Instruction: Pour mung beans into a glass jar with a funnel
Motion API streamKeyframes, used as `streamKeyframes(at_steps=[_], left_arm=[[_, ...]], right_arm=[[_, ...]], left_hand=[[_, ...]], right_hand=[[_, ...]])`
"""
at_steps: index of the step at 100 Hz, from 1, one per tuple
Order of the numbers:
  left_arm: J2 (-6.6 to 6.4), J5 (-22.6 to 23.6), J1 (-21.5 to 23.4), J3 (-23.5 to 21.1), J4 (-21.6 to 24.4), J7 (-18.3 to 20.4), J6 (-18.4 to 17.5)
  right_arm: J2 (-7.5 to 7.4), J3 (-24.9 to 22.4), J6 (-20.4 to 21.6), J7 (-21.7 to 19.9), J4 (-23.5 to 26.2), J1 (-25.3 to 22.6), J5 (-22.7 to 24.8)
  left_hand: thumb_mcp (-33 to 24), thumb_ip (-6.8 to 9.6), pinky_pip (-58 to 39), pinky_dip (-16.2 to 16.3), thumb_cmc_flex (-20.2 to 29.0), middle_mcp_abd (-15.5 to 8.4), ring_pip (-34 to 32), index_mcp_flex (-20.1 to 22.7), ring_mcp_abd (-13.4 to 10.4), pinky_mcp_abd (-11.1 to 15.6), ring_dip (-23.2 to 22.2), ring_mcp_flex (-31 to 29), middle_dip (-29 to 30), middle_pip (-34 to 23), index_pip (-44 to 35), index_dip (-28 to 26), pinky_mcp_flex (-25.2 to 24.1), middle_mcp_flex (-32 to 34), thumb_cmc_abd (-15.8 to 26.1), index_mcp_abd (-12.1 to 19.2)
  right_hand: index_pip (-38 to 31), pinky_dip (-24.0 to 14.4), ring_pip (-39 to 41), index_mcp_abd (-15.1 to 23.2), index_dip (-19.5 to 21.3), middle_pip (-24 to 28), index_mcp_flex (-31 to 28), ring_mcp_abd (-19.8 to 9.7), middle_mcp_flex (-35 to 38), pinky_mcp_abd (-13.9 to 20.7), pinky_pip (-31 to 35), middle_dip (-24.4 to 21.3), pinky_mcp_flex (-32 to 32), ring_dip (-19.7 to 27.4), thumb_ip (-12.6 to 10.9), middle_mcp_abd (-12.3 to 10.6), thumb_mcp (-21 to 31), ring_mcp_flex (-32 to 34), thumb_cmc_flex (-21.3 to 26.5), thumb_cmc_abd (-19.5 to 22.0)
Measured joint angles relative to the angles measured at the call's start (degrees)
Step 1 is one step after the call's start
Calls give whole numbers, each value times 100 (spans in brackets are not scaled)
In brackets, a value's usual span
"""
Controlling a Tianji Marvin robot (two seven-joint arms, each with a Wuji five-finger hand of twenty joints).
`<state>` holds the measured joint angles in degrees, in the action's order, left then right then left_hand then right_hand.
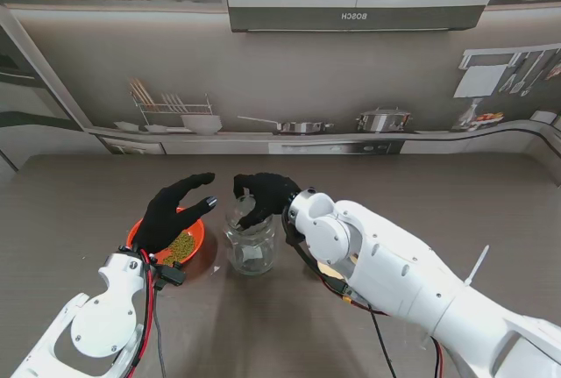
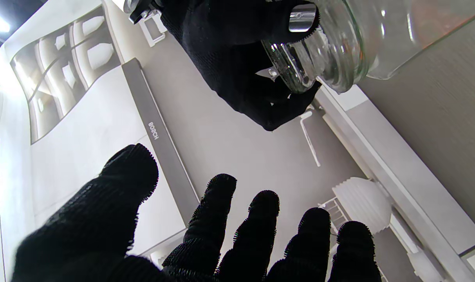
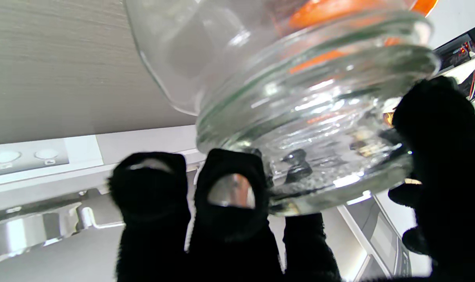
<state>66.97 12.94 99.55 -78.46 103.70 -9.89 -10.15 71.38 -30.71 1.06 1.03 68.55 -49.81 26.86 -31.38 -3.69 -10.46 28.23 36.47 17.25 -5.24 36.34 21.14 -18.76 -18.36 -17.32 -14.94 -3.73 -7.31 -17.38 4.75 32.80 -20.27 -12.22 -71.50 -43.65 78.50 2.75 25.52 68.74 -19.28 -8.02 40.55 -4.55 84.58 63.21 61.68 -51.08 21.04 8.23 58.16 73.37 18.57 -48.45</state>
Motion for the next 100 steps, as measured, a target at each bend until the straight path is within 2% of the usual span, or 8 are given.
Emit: streamKeyframes(at_steps=[31,46,66,100], left_arm=[[0,-24,0,1,2,4,18],[0,-32,-5,7,2,14,27],[-2,-56,-27,22,-1,54,52],[-7,-62,-77,75,-30,73,66]], right_arm=[[-46,-387,-232,-97,315,-170,-125],[-211,-823,-504,-267,939,-437,-125],[-359,-1481,-640,-575,1438,-813,-103],[-748,-3130,-722,-1302,2398,-1943,883]], left_hand=[[1,0,0,1,0,0,0,0,2,-1,0,-1,0,0,0,0,0,0,0,0],[1,0,0,1,0,0,0,0,3,-4,0,-2,0,0,0,0,0,0,0,-1],[1,0,0,1,0,0,0,0,4,-5,0,-2,0,0,0,0,0,0,0,-1],[2,0,0,2,0,0,0,3,4,-6,0,-7,0,0,0,0,0,0,0,-1]], right_hand=[[-12,0,0,0,-13,-225,-4,91,133,1,1,-210,1,-2,57,3,0,1,16,11],[-12,0,0,0,-14,-225,-5,98,134,1,1,-211,1,-2,60,8,0,1,22,11],[-13,0,0,-1,-14,-225,-5,102,134,1,1,-211,1,-2,60,8,0,1,23,11],[-13,0,0,-1,-14,-225,-5,108,136,1,1,-211,1,-2,61,10,0,1,25,12]])
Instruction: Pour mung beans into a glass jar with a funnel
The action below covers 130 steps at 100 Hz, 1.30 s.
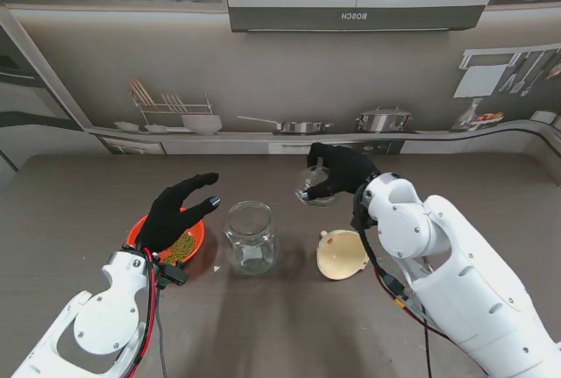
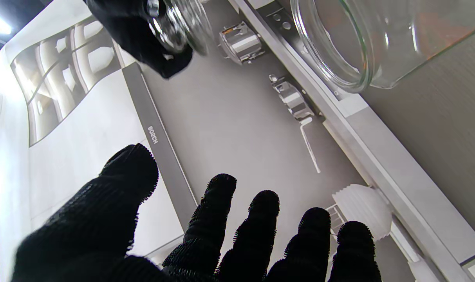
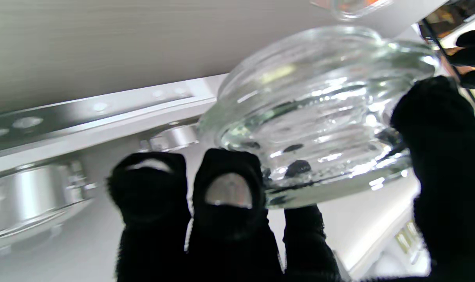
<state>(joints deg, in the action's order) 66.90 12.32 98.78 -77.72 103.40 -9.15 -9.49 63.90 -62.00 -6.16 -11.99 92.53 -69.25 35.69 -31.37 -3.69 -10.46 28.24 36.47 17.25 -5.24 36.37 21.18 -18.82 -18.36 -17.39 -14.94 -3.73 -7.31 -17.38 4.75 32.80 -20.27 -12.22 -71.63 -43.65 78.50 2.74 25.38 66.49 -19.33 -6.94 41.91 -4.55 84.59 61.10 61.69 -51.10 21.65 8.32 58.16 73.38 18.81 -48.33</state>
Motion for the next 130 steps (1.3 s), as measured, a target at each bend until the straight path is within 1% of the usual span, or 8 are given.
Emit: streamKeyframes(at_steps=[27,36,46,51,66,103,119,130], left_arm=[[-14,0,-94,109,-77,63,29],[-18,0,-116,135,-94,93,42],[-21,0,-134,158,-114,112,53],[-22,0,-142,166,-123,120,55],[-24,0,-154,180,-139,140,58],[-33,-6,-187,222,-174,181,103],[-37,-6,-228,263,-210,211,120],[-40,-8,-251,282,-232,241,126]], right_arm=[[-220,-1178,6,-242,309,-968,494],[-266,-1441,32,-260,316,-1213,576],[-308,-1678,126,-263,313,-1465,897],[-322,-1783,159,-258,297,-1575,937],[-356,-1957,277,-162,99,-1791,1016],[-361,-2119,587,445,-987,-1934,1269],[-369,-2209,779,592,-1258,-1980,1417],[-384,-2214,922,874,-1457,-1982,1556]], left_hand=[[1,0,0,1,0,0,0,1,0,0,0,0,0,0,0,0,0,0,0,0],[2,0,0,1,0,0,0,1,0,-1,0,0,0,0,0,0,0,0,0,0],[37,0,0,2,0,0,0,1,0,-1,0,-1,0,0,0,0,0,0,0,0],[43,0,0,2,0,0,0,1,0,-1,0,-1,0,0,0,0,0,0,0,0],[49,0,0,3,0,0,0,1,1,-1,0,-1,0,0,0,0,0,0,75,0],[50,0,0,57,0,0,0,17,1,-1,0,-1,0,0,0,0,0,0,75,0],[50,0,0,58,0,0,0,19,1,-1,0,-1,0,0,0,0,0,0,75,0],[51,0,0,58,0,0,0,20,1,-1,0,-1,0,0,0,0,0,0,75,0]], right_hand=[[0,0,0,0,0,0,0,7,2,-5,1,0,0,0,0,3,0,0,1,0],[-1,0,0,0,0,0,0,12,2,-7,1,-1,0,0,1,3,0,0,1,1],[-1,0,0,0,0,-3,0,12,3,-10,1,-1,0,0,1,4,0,0,2,1],[-1,0,0,0,0,-3,-1,13,3,-10,1,-1,0,0,1,4,0,0,2,1],[-2,1,0,0,0,-4,-1,15,3,-12,1,-1,0,0,1,4,0,0,3,1],[-2,67,-85,0,0,-45,-1,58,6,-31,-72,-22,-8,0,1,4,0,0,24,1],[-2,75,-320,0,0,-132,-1,159,6,-181,-259,-117,-139,114,6,7,0,0,46,1],[-2,123,-678,0,0,-198,-2,256,6,-347,-422,-281,-368,325,7,7,0,0,52,1]])
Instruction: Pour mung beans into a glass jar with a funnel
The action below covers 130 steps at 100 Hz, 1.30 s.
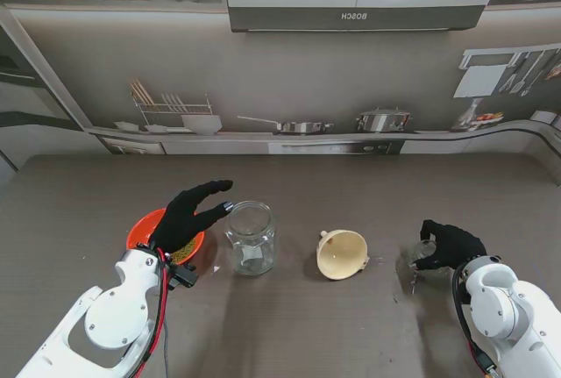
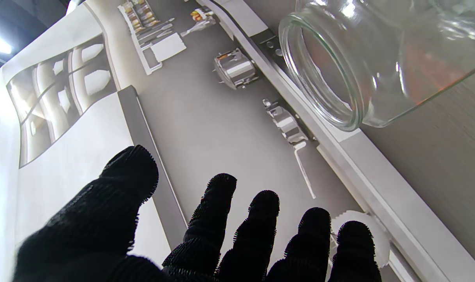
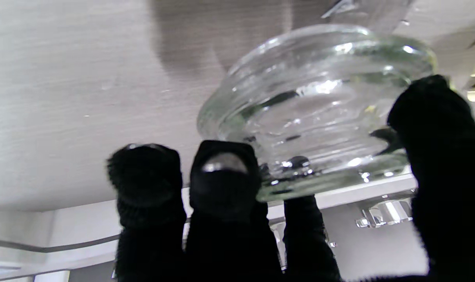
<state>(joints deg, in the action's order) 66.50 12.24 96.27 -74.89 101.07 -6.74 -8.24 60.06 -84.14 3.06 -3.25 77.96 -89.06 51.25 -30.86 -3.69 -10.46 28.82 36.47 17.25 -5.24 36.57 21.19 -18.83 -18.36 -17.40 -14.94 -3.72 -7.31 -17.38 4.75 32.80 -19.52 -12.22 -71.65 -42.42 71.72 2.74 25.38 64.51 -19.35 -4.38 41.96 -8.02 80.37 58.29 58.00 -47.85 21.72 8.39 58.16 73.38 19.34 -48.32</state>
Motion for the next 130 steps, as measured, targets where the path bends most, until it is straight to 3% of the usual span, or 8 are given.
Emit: streamKeyframes(at_steps=[26,49,57,68,77,98,107,130], left_arm=[[-5,-4,-5,4,-6,29,17],[-6,-4,0,-5,-6,30,18],[-7,-3,2,-8,-6,30,17],[-8,-3,4,-11,-6,34,17],[-9,-3,6,-14,-4,43,18],[-10,-10,17,-32,3,59,33],[-12,-13,25,-40,7,66,41],[-16,-25,29,-48,8,95,55]], right_arm=[[-49,5,116,77,-203,4,287],[-84,31,146,18,-280,11,451],[-104,23,153,-79,-262,19,481],[-130,13,153,-231,-227,36,478],[-148,16,174,-303,-225,52,507],[-207,35,305,-517,-227,112,649],[-232,37,346,-590,-229,132,681],[-241,-47,336,-946,-97,85,668]], left_hand=[[6,0,0,1,0,0,0,0,0,0,0,0,0,0,0,0,0,0,0,0],[8,0,0,2,0,0,1,1,0,0,0,0,0,0,0,0,0,0,0,0],[8,0,0,2,0,0,1,1,0,0,0,0,0,0,0,0,0,0,0,0],[8,0,0,3,1,0,1,1,0,0,0,0,0,0,0,0,0,0,0,0],[8,0,0,3,1,0,1,1,0,0,0,0,0,0,0,0,0,0,0,0],[9,0,0,3,2,0,1,1,0,0,0,0,0,0,0,0,0,0,0,0],[14,0,0,4,57,0,1,1,1,0,0,0,0,0,0,0,0,0,0,0],[14,0,0,4,58,0,1,1,2,0,0,-1,0,0,0,0,0,0,0,0]], right_hand=[[123,1,-962,115,-6,-121,-35,193,-120,-101,-256,-280,-648,452,54,-16,0,-178,63,0],[715,1,-1647,460,-5,-346,87,299,-963,-102,-366,-776,-1036,832,45,-413,300,-757,86,58],[946,1,-1761,527,45,-304,171,313,-1325,-102,-386,-922,-1117,943,-154,-511,395,-939,67,193],[1449,1,-1787,590,578,-369,188,370,-1717,-102,-423,-1211,-1244,1004,-760,-711,397,-1146,16,304],[1528,1,-1788,853,671,-446,262,438,-2077,-103,-491,-1260,-1357,1000,-853,-860,528,-1311,17,260],[1672,1,-1767,1335,861,-734,515,509,-2870,-103,-565,-1618,-1549,975,-975,-883,828,-1684,-4,-52],[1957,-49,-1916,1478,865,-1130,665,757,-3042,-105,-627,-1969,-1668,1002,-977,-883,906,-1959,-71,-208],[2894,-70,-3912,1463,868,-2828,1157,1310,-3086,-571,-1058,-3182,-1906,1971,-979,-861,911,-2513,-689,-506]])
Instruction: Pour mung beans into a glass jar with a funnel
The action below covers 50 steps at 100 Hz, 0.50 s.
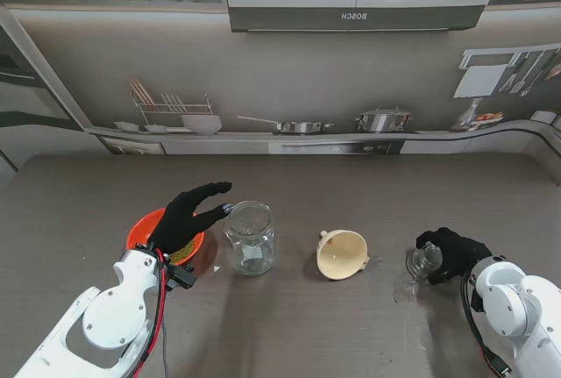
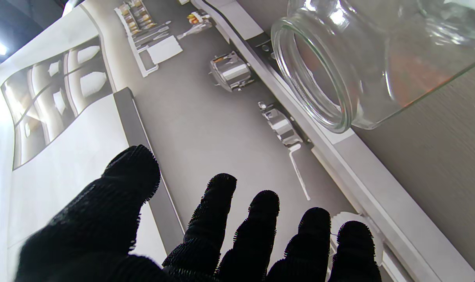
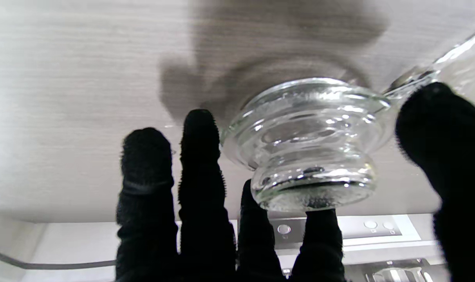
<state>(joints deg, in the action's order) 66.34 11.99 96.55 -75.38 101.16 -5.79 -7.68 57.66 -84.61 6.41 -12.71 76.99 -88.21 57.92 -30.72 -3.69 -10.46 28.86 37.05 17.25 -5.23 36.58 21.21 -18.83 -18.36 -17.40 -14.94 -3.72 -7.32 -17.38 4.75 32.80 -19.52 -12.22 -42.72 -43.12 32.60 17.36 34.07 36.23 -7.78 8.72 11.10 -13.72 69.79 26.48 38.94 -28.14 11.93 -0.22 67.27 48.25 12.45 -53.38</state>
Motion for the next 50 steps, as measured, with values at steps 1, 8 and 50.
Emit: streamKeyframes(at_steps=[1,8,50], left_arm=[[0,0,0,0,0,1,0],[-1,-2,1,-4,0,5,3],[-4,8,26,-53,10,5,-16]], right_arm=[[0,-5,-2,-22,11,-4,0],[0,-42,-18,-153,97,-37,2],[23,-236,-303,-221,1022,-172,300]], left_hand=[[0,0,0,0,0,0,0,0,0,0,0,0,0,0,0,0,0,0,0,0],[0,0,0,0,0,0,0,0,0,0,0,-1,0,0,0,0,0,0,0,0],[53,0,0,0,1,0,0,0,1,-1,0,-1,0,0,0,0,0,1,0,0]], right_hand=[[43,0,-48,-15,0,-44,9,15,0,-36,-18,-17,-12,14,0,0,0,-29,-24,-1],[288,-1,-424,-41,-6,-420,30,214,0,-204,-305,-226,-161,197,0,0,-6,-212,-175,-3],[1165,216,-1713,-720,9,-299,35,268,-1,-542,-1820,-164,-1509,773,-1,83,-556,-1201,-718,829]])
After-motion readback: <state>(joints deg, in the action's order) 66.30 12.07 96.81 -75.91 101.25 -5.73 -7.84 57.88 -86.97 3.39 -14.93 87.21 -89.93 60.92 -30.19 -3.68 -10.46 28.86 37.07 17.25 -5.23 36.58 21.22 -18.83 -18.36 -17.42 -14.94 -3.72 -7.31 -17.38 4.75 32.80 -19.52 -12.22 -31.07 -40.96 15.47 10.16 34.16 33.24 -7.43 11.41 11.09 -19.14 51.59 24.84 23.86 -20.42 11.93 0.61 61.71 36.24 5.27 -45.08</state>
